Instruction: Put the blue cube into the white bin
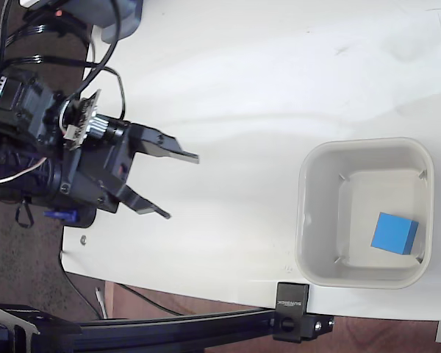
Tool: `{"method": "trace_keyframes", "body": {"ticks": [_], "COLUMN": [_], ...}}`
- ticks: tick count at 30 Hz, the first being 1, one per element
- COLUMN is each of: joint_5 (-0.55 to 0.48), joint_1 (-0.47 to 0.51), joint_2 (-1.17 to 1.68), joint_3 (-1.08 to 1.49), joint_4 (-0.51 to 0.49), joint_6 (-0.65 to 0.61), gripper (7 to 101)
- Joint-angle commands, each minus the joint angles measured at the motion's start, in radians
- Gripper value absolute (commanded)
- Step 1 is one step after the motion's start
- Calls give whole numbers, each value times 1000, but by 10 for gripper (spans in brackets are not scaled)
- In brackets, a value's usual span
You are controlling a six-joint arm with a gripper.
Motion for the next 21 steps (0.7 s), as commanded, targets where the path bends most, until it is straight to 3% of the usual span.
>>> {"method": "trace_keyframes", "body": {"ticks": [1,4,10,21], "joint_5": [-18,-44,43,-20], "joint_1": [-29,-44,-155,-133], "joint_2": [376,566,752,930], "joint_3": [362,545,655,824], "joint_4": [-60,-52,54,86], "joint_6": [-26,-5,58,49], "gripper": [1003,1003,1003,1003]}}
